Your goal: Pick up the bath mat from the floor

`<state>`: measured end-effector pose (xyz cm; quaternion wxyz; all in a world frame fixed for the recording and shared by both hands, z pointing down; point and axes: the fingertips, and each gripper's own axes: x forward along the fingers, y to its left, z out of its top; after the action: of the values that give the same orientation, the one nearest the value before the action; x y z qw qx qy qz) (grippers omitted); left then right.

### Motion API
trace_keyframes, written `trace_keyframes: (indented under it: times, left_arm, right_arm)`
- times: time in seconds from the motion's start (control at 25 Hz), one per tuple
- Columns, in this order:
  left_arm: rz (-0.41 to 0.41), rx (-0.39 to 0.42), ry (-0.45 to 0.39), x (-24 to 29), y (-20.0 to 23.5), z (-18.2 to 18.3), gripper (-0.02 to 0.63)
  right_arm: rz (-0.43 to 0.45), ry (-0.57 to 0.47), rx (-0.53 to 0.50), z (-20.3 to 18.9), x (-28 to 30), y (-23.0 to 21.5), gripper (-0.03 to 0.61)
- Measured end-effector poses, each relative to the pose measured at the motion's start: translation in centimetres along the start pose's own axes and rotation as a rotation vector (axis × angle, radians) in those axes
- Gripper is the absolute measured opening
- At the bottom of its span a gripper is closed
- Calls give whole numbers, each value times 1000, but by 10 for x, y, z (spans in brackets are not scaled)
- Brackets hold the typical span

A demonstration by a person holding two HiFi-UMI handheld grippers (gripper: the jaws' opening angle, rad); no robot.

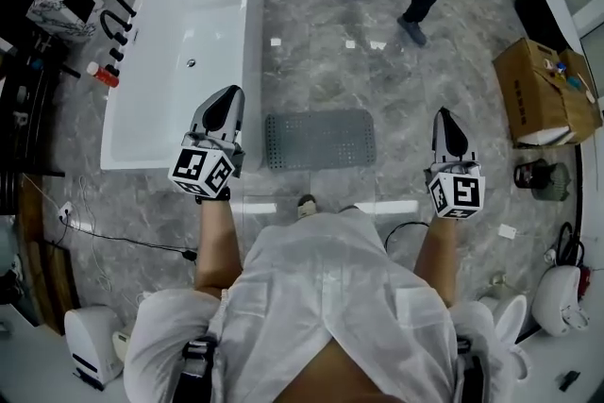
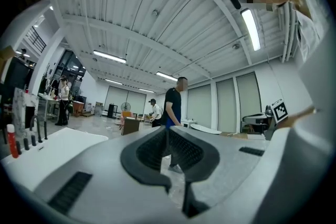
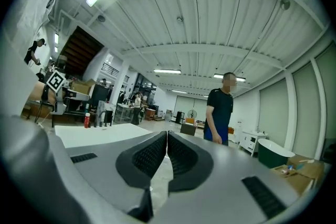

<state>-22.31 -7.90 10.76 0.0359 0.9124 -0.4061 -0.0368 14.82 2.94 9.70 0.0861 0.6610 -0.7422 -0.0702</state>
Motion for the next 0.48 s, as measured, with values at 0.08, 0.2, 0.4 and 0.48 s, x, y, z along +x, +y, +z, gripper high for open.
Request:
trace_keyframes:
  times: [0.08,0.2,0.4,0.48]
  left_arm:
    - [-3,-9,6,3,1,-6,23]
    - [-6,-24,12,8,4,-11,23]
    - [-3,-29,18,14,2,-18,23]
    - [-5,-27,24,17,-1,-21,23]
  right_arm:
    - [-3,11,-1,-3,2,-2,29]
    - [-3,23,-4,-4,8,-2,29]
    - [14,27,-7,-9,19,-4,28]
    - [19,24,-2,-12,23,-6,28]
